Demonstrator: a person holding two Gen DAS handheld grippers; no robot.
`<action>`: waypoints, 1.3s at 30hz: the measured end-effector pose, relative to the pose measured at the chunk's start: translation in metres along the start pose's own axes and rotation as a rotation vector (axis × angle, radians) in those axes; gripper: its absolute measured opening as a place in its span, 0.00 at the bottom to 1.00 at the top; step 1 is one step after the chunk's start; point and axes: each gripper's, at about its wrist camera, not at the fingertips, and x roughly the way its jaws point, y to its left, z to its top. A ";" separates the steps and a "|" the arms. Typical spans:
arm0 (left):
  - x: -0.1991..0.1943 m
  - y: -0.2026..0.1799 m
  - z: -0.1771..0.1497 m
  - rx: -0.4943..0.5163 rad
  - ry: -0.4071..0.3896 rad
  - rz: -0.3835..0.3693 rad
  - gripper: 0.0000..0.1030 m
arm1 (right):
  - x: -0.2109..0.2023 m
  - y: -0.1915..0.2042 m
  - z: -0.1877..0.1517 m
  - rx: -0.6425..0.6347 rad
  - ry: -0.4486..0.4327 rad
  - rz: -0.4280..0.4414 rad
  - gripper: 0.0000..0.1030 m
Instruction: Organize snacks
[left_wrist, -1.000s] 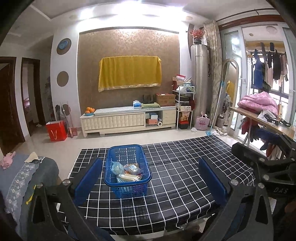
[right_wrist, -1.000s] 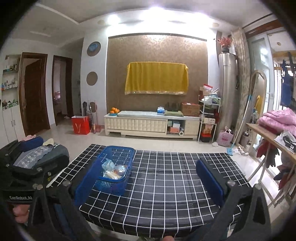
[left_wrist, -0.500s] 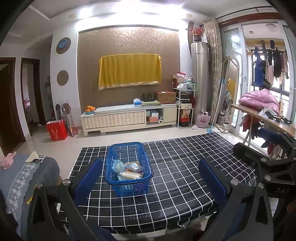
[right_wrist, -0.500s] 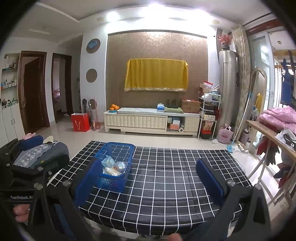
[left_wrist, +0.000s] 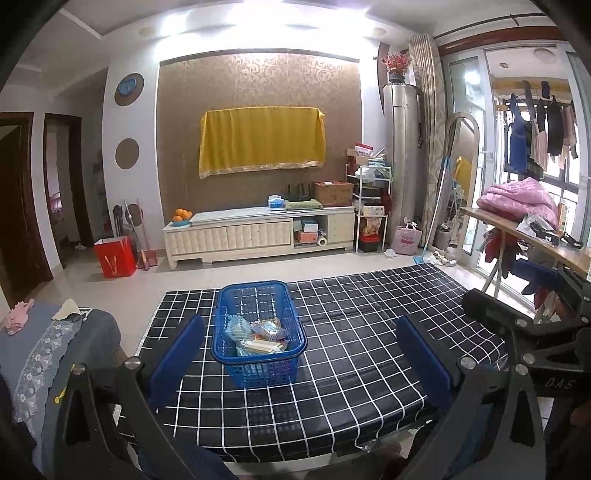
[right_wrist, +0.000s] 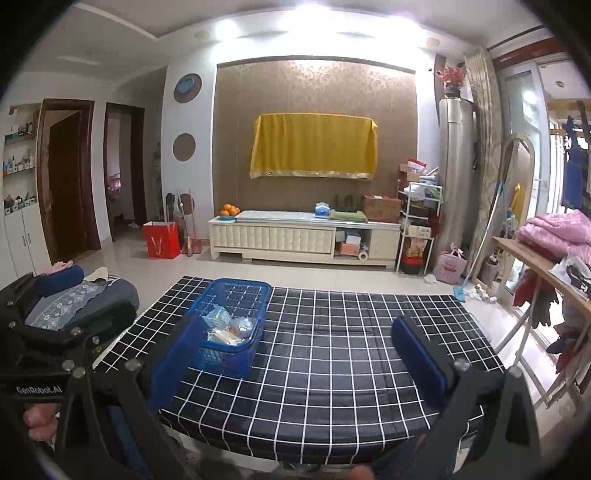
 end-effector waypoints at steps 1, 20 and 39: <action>0.000 0.000 0.000 -0.001 0.001 0.001 1.00 | 0.000 0.000 0.000 -0.002 0.001 0.002 1.00; 0.000 0.002 -0.001 -0.010 0.003 0.002 1.00 | -0.001 -0.001 0.000 0.011 0.007 -0.007 1.00; 0.001 0.003 -0.006 -0.014 0.011 -0.002 1.00 | 0.005 0.001 -0.003 0.008 0.027 -0.011 1.00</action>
